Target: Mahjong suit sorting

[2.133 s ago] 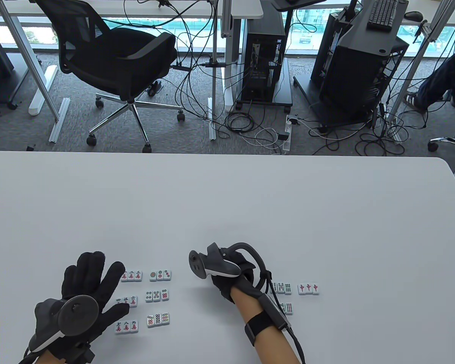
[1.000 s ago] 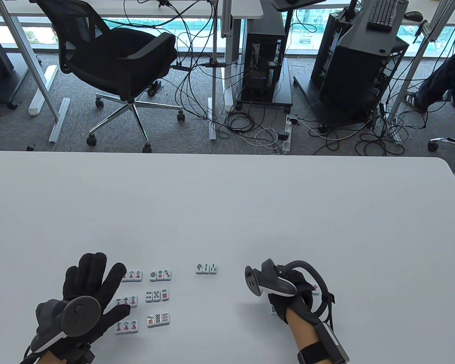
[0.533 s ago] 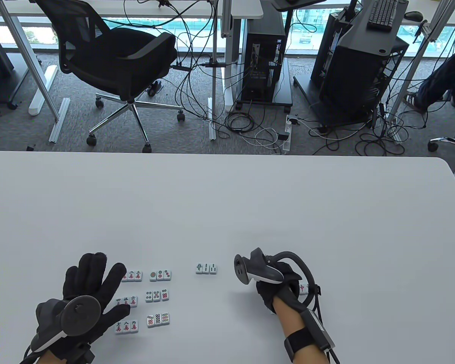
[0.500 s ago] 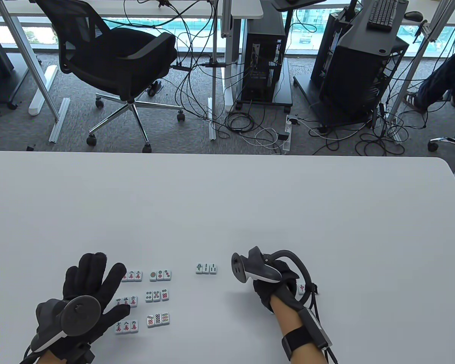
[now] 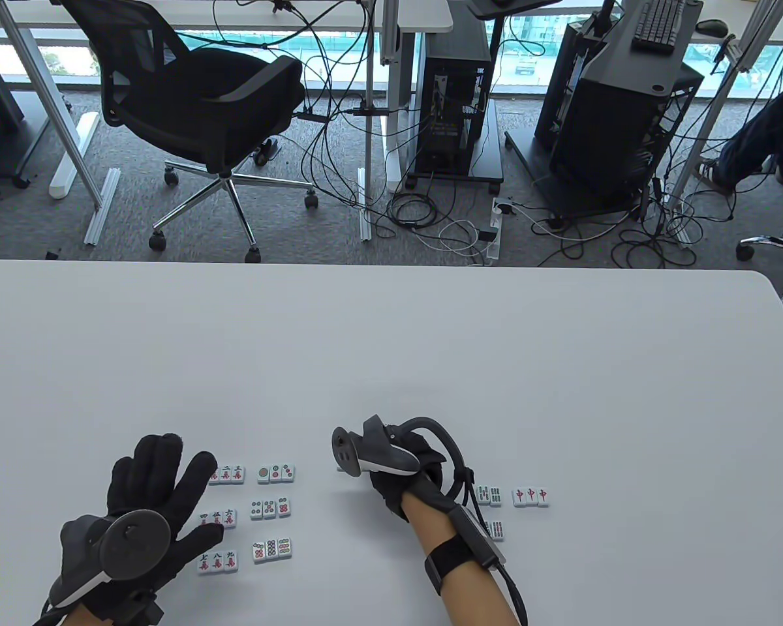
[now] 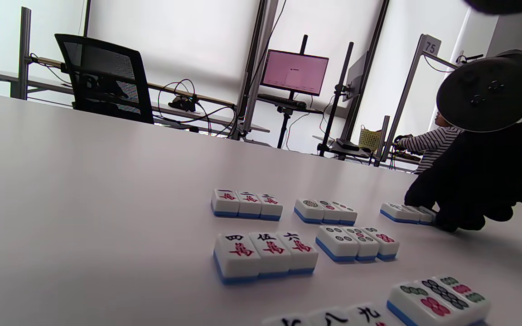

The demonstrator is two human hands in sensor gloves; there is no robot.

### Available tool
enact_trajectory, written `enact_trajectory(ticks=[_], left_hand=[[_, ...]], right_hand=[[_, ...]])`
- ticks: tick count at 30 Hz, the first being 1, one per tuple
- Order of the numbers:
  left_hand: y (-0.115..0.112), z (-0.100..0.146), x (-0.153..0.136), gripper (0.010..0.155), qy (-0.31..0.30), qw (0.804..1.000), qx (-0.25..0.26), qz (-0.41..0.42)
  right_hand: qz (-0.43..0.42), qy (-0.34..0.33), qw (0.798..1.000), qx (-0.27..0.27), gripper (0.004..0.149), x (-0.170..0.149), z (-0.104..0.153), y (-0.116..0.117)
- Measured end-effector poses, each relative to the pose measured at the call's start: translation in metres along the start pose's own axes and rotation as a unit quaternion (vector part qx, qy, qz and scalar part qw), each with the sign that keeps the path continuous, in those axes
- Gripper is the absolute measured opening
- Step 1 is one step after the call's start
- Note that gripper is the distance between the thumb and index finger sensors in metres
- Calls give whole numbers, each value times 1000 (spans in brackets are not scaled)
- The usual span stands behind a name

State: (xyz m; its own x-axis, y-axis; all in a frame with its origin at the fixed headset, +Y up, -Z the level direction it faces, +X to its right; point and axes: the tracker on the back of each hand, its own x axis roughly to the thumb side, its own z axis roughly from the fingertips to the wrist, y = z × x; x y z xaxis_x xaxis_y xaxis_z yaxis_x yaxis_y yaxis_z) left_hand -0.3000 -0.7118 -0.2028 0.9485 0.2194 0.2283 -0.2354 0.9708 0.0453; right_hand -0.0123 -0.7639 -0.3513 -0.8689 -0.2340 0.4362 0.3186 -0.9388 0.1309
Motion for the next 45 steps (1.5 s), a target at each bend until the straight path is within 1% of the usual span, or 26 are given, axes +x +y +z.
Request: enact_trajectory(ticks=[2,4,7,11,13,16,18,21,25,27,33,36,39,41,43,45], left_hand=[[0,0,1,86,-2,1000,0,-2],[0,1,1,86,-4,1000,0,-3],[0,1,1,86,-3,1000,-1,-3],[0,1,1,86,-1,1000,-2,-2],[0,1,1,86,0,1000,-2,-2],[0,1,1,86,0,1000,-2,-2],[0,1,1,86,0,1000,-2,-3],[0,1,2,86,0,1000,-4,-6],[-1,0,1,86,3,1000,-8,-9],[-2,0,1,86,5,1000,-11,-11],[-4,-1,2,86,8,1000,-17,-15],[-3,-1,2,86,8,1000,-18,-13],[-3,-1,2,86,7,1000,-16,-13],[-3,-1,2,86,6,1000,-15,-12],[-3,-1,3,86,4,1000,-13,-13],[-3,-1,3,86,3,1000,-13,-13]], right_hand=[[0,0,1000,-8,56,-1,1,-1],[-1,-3,1000,-3,56,-2,2,0],[-2,-6,1000,-10,61,-6,8,-4],[-7,1,1000,-30,64,-23,21,-12],[-4,16,999,-34,65,-39,31,-14],[6,35,999,-21,64,-60,43,-12],[13,49,999,-9,63,-74,53,-8],[15,69,997,22,62,-95,68,4],[5,83,994,66,62,-110,82,21],[6,82,994,74,62,-111,86,28],[38,76,993,80,60,-106,85,44],[56,73,994,54,59,-101,84,47],[66,73,993,66,58,-97,81,46],[70,73,991,85,58,-96,76,44],[65,78,988,113,59,-95,69,39],[49,76,989,118,58,-90,61,32]])
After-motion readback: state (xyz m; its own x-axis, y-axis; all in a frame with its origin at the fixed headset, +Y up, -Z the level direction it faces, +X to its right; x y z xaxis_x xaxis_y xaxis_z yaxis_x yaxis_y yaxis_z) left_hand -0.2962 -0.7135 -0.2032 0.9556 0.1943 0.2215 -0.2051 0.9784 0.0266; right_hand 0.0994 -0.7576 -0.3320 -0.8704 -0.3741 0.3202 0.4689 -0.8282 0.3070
